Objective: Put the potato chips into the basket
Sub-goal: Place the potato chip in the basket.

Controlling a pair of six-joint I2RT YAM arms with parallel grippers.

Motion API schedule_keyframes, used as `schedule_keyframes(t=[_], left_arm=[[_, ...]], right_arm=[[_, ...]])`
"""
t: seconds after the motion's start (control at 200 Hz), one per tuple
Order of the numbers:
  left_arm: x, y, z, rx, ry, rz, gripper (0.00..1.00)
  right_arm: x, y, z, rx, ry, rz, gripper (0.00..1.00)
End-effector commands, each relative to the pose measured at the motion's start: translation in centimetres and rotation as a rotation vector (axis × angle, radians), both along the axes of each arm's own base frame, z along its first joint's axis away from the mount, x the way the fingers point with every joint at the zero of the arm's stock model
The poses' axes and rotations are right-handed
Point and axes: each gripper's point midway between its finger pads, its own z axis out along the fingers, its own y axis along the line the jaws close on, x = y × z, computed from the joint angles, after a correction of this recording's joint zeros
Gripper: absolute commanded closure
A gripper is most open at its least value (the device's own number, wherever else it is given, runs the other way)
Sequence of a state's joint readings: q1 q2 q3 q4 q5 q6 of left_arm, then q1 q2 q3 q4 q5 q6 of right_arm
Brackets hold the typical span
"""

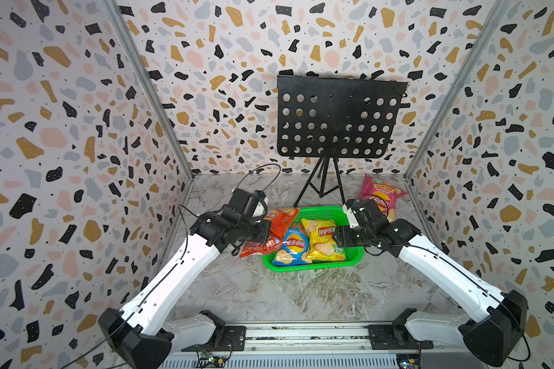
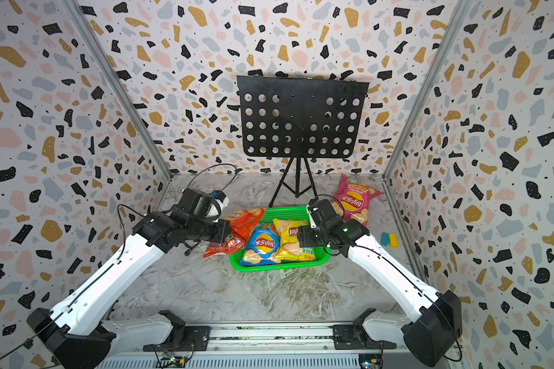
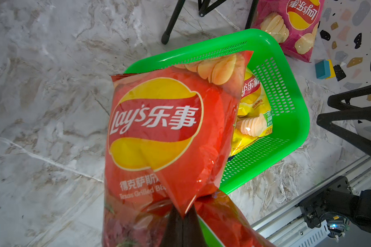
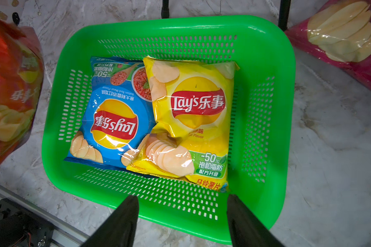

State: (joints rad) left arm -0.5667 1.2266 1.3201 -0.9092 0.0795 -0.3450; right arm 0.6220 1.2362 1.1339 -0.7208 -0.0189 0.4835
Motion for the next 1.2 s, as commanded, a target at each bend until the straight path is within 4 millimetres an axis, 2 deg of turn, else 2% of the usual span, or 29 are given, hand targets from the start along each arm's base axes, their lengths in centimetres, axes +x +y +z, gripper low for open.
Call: schedule_keyframes(t=[0.0,0.13,0.21,0.35,0.501,0.521,0.591,0.656,0.681,0.706,0.851,0.956,1.061,1.131,1.197], left_arm=[[2.4,-1.7,1.6,-0.048,-0.12,0.06,1.0],[3.9,-2.6,0.3,-0.008,-0.155,0.093,1.0],[4.4,-3.2,-1.4,0.017,-0.125,0.102,1.0],[4.4,-4.7,-3.9,0.036,-0.072,0.087,1.0],[3.7,-6.2,-4.7,0.012,-0.041,0.048,1.0],[3.6,-6.5,-4.7,0.004,-0.033,0.037,0.94],[2.7,-7.7,-4.4,-0.037,-0.001,-0.041,0.58],[2.2,-8.1,-3.2,-0.058,-0.023,-0.09,0.23],[2.1,-8.0,-2.4,-0.062,-0.05,-0.108,0.04],[2.1,-7.9,-1.5,-0.07,-0.081,-0.119,0.0],[1.9,-5.2,4.0,-0.036,-0.285,-0.156,0.0],[2.4,-1.7,5.8,0.0,-0.305,-0.126,0.0],[3.3,2.9,5.0,0.023,-0.251,-0.052,0.0],[3.9,6.2,3.4,0.061,-0.222,0.016,0.0],[3.7,8.4,1.5,0.108,-0.195,0.049,0.0]], right_arm=[[-0.3,-0.7,1.8,-0.009,-0.041,-0.004,0.3],[-0.5,-0.9,1.7,-0.014,-0.039,-0.01,0.3],[-0.6,-1.0,1.5,-0.016,-0.033,-0.012,0.29],[-0.6,-1.0,1.3,-0.018,-0.026,-0.013,0.29],[-0.5,-0.9,1.5,-0.015,-0.027,-0.011,0.29],[-0.5,-0.8,1.6,-0.014,-0.028,-0.01,0.3],[-0.4,-0.6,1.9,-0.004,-0.027,-0.007,0.29],[-0.4,-0.1,2.4,0.018,-0.026,0.004,0.29],[-0.4,0.1,2.5,0.029,-0.023,0.01,0.29],[-0.5,0.3,2.7,0.04,-0.02,0.017,0.29],[-0.9,2.4,3.6,0.096,0.001,0.059,0.3],[-1.6,5.2,3.0,0.124,0.055,0.101,0.3],[-2.7,8.8,1.4,0.17,0.133,0.163,0.31],[-3.4,10.7,0.2,0.191,0.169,0.202,0.31],[-3.7,11.9,-0.7,0.199,0.196,0.226,0.31]])
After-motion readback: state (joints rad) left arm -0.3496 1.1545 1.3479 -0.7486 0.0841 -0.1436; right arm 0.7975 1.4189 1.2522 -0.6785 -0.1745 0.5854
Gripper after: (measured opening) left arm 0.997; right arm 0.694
